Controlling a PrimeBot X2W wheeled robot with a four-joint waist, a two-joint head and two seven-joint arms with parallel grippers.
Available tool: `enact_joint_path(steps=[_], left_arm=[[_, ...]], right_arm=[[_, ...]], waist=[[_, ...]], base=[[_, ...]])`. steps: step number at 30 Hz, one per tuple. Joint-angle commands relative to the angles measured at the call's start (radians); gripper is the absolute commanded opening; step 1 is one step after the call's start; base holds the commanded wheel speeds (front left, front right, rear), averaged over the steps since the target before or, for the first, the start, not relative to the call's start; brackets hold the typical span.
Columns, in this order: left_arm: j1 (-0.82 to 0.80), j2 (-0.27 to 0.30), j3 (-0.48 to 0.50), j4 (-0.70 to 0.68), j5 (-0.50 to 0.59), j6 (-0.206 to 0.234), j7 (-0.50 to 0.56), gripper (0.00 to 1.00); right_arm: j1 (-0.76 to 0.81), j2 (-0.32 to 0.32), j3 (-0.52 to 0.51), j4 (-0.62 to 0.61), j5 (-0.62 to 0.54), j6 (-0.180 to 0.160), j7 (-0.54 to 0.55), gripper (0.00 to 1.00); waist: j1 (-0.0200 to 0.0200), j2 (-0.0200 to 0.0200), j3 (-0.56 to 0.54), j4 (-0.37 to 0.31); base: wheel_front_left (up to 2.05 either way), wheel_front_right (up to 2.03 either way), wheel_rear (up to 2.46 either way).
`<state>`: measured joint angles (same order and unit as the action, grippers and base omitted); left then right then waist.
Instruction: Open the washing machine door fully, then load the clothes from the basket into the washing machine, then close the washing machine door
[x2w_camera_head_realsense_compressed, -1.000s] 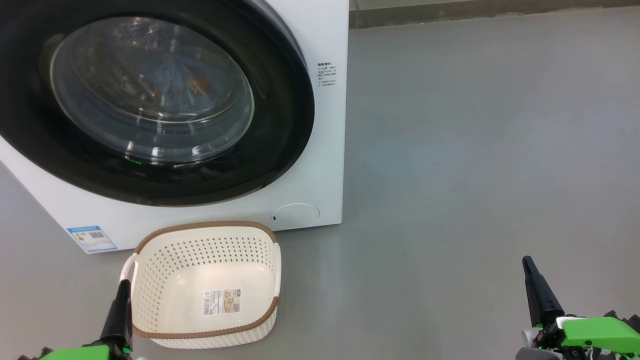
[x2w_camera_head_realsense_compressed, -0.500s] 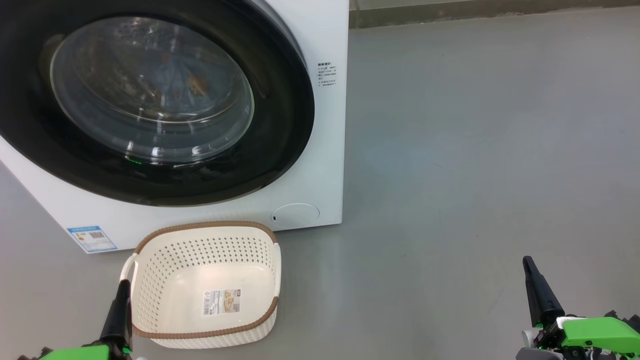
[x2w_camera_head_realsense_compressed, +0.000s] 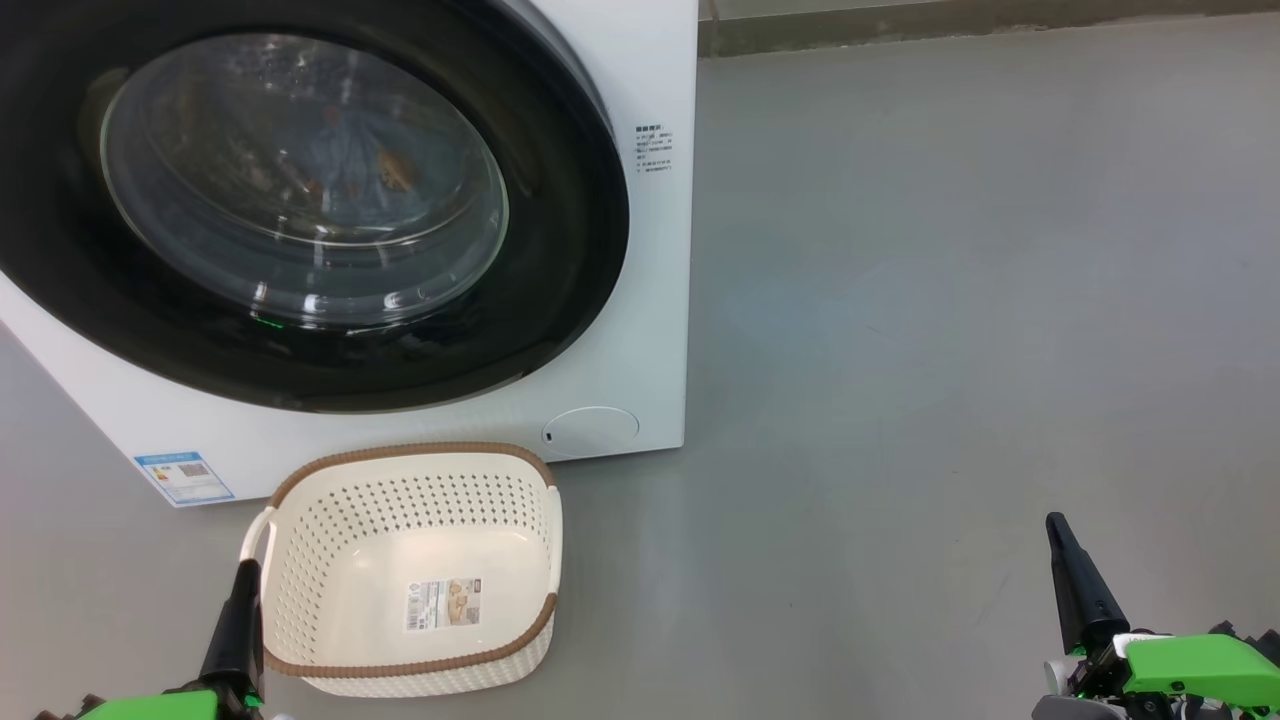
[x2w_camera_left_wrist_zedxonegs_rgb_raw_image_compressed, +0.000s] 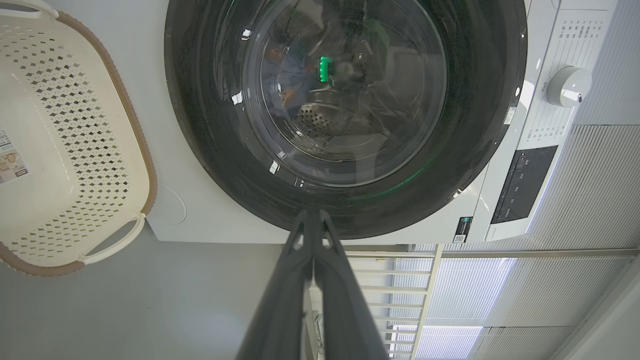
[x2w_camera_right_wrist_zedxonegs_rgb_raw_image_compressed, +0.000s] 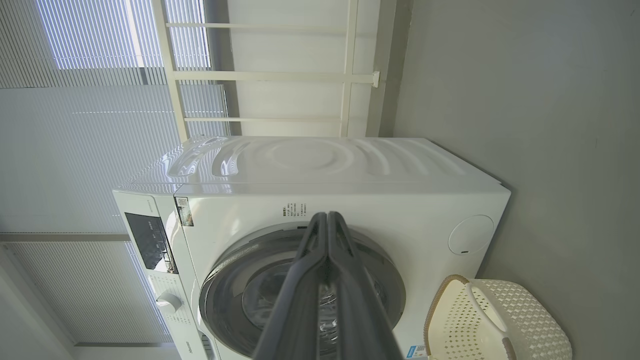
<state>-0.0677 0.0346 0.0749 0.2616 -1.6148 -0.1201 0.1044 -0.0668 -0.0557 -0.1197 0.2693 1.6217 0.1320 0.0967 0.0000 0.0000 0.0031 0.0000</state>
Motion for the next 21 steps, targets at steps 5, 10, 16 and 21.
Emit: enact_joint_path(steps=[5,10,16,21], left_arm=[[-0.04,0.019,0.035,-0.017,0.003,-0.011,0.006,0.0],[-0.04,0.019,0.036,-0.017,0.004,-0.011,0.006,0.0],[-0.04,0.018,0.036,-0.017,0.004,-0.011,0.007,0.0],[-0.04,0.018,0.036,-0.017,0.004,-0.011,0.007,0.0]], right_arm=[[-0.04,-0.001,0.015,-0.025,-0.006,-0.001,0.009,0.0],[-0.04,-0.001,0.014,-0.025,-0.006,-0.001,0.01,0.0],[-0.04,0.0,0.013,-0.025,-0.007,-0.001,0.011,0.0],[-0.04,0.0,0.013,-0.025,-0.008,-0.001,0.011,0.0]], waist=[[0.0,0.0,0.0,0.0],[0.0,0.0,0.0,0.0],[0.0,0.0,0.0,0.0],[0.0,0.0,0.0,0.0]], base=[[0.0,0.0,0.0],[0.0,0.0,0.0],[0.0,0.0,0.0],[0.0,0.0,0.0]])
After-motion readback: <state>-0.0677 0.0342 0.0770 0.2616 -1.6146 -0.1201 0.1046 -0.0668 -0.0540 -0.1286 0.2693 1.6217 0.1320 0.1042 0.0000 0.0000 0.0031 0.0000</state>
